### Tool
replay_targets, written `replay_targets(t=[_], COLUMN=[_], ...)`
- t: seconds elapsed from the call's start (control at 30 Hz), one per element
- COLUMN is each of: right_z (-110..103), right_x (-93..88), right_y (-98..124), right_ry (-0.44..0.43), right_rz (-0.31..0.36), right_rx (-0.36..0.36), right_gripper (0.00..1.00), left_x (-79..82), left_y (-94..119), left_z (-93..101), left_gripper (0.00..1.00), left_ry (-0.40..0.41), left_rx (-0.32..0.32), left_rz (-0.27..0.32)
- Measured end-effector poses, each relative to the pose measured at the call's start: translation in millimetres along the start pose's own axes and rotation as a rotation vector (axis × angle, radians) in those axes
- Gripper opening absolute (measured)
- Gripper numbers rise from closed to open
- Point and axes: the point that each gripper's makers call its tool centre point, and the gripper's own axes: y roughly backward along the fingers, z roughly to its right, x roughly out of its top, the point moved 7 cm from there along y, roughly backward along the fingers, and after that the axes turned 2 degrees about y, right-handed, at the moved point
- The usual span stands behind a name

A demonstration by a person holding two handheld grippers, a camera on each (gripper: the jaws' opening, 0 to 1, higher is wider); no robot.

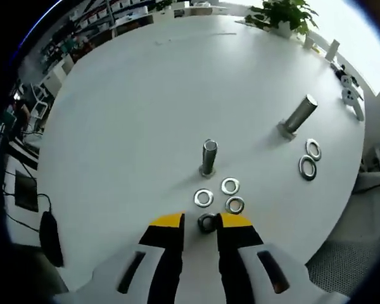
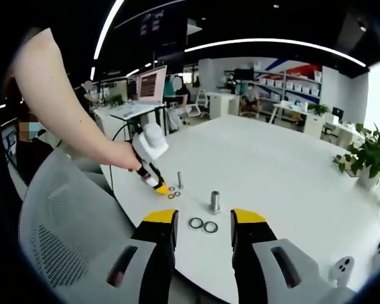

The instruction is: Place the washer onto the threaded stud by aligning its center hole with the stud, sliding it down to the base, and recovering from edge contact or off-axis alignment until the washer reaches the visible bottom stop.

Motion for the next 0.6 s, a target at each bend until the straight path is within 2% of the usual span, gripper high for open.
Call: replay_targets(t=[0.4,0.6], right_z=[-0.3,-0.6], right_x=[0.5,0.8], right_y=[0.6,0.7], right_ry=[0.001,0.000], right_rz=[0.005,0.004], right_rx=[0.000,0.000], right_gripper=[0.35,0.35], left_x=[-1.7,2.1], left_y=[2.1,-0.3], left_z=[3.6,3.3], left_gripper=[0.18,0.18], left_ry=[-0.079,-0.143], left_rx=[-0.031,-0.052], left_rz=[-0.020,-0.072])
